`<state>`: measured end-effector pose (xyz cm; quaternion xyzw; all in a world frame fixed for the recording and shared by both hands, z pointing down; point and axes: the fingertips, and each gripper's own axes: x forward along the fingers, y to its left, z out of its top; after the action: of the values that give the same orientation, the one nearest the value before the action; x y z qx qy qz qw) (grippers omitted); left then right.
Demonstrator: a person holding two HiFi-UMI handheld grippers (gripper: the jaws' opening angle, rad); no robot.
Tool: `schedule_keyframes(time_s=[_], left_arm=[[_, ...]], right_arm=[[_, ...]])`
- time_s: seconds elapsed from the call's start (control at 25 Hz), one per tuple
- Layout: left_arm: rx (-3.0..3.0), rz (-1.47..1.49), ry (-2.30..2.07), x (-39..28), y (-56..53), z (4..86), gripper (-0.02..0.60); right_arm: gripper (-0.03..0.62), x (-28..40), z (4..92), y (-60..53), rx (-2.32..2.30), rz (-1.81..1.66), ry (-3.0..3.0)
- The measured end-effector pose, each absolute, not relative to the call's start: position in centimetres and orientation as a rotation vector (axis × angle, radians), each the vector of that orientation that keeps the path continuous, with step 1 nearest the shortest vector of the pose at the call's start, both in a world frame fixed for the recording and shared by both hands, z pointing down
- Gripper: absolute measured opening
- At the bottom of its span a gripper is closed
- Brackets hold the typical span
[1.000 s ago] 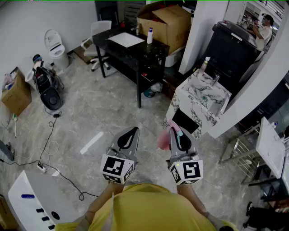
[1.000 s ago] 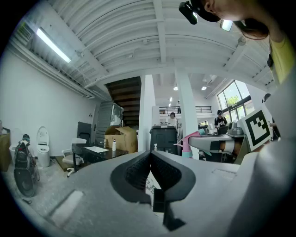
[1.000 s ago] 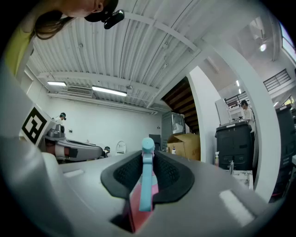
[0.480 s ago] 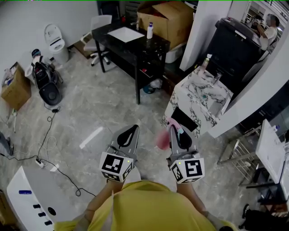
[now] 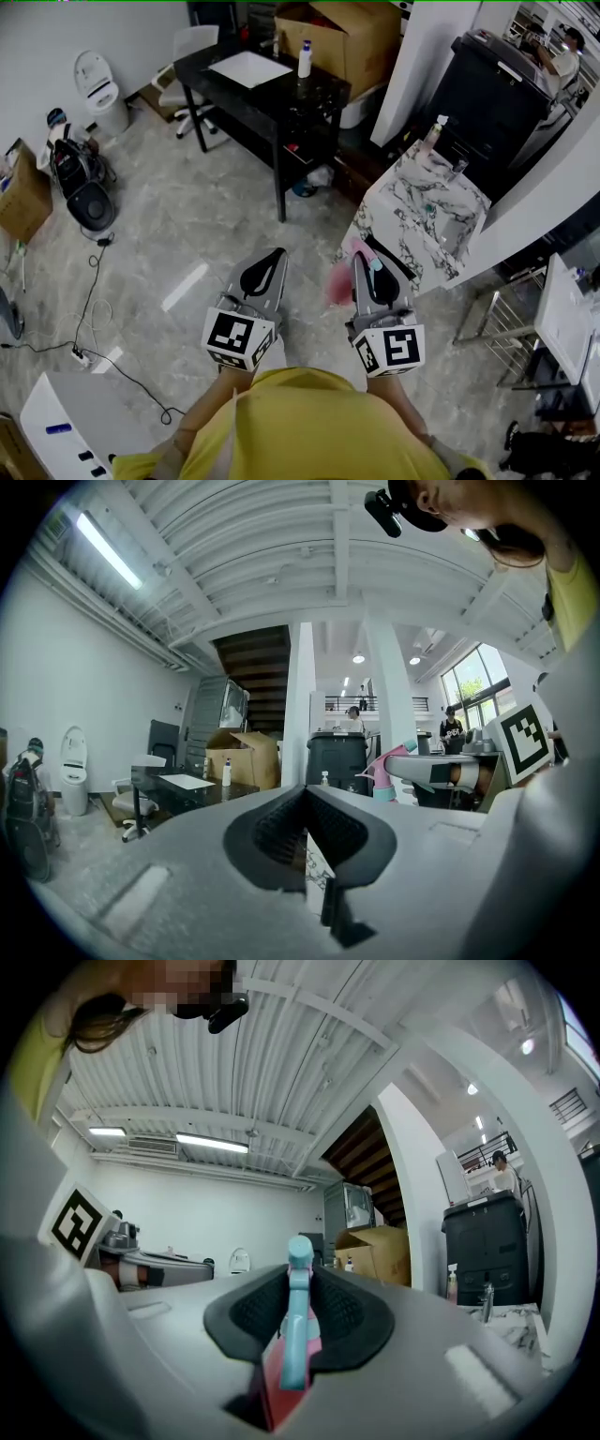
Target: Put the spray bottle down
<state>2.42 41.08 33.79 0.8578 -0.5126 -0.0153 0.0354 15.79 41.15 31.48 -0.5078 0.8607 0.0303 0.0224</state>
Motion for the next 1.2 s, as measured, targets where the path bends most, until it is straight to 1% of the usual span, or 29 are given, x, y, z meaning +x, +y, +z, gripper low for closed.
schedule_keyframes(time_s=[0.6,1.0,1.2], left_arm=[[2.776,-0.017,-1.424,-4.1,18.9,33.0,0.000],[2.770,-0.035,-1.335,-6.2,12.3,34.3,0.000],[2.747,-0.052,-1.326,-6.8,10.0,35.0,0.000]], right_arm=[[0.064,8.7,31.3,19.8,-1.698,0.099,2.574],[0.064,5.3,31.7,12.7,-1.716,0.095,2.599],[0.063,4.6,31.7,10.3,-1.706,0.080,2.611]])
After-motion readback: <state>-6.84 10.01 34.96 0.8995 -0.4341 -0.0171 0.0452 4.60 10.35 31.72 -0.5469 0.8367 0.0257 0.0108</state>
